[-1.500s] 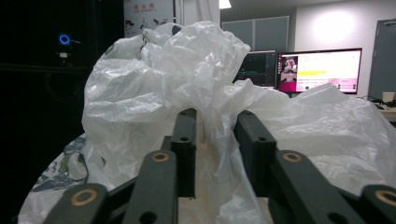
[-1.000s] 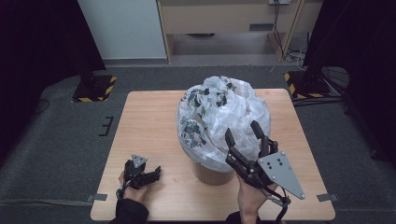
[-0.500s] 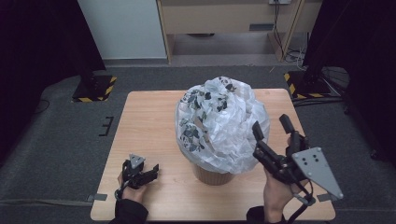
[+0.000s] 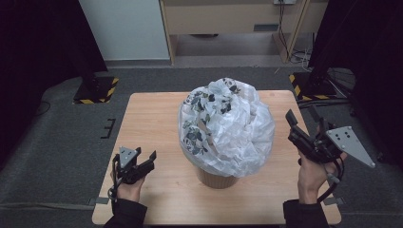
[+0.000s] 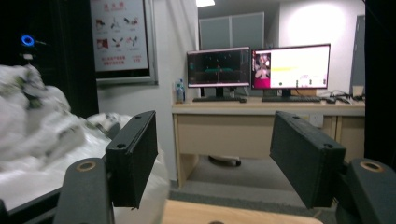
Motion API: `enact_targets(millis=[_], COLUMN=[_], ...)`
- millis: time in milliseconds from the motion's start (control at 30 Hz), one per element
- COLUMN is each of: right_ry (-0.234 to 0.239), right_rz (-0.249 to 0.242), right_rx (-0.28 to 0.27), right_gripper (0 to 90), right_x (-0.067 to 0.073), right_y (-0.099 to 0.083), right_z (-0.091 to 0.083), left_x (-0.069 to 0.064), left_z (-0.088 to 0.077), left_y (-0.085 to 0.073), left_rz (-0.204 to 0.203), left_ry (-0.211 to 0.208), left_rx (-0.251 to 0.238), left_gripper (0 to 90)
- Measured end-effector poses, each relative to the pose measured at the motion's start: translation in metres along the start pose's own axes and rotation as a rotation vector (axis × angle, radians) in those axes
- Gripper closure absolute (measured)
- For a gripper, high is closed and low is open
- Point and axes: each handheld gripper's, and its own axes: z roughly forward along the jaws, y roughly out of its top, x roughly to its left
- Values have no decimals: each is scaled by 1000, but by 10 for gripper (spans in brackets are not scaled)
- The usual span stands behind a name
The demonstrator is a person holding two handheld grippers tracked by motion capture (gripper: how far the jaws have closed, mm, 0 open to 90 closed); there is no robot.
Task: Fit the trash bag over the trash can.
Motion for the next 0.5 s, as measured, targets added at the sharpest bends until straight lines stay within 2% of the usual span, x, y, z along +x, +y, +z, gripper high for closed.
enact_targets(millis=[200, 367, 500], right_ry=[-14, 1, 27], right_rz=[5, -2, -16], right_rx=[33, 68, 100], right_gripper=[320, 335, 346], right_x=[-11, -10, -5], right_y=[-13, -24, -34], right_z=[2, 7, 17], left_x=[-9, -22, -40], left_z=[-13, -19, -18], left_y=[45, 84, 114], left_rz=[12, 16, 50], left_ry=[-15, -42, -69], left_rx=[-102, -181, -239], left_gripper=[368, 363, 356])
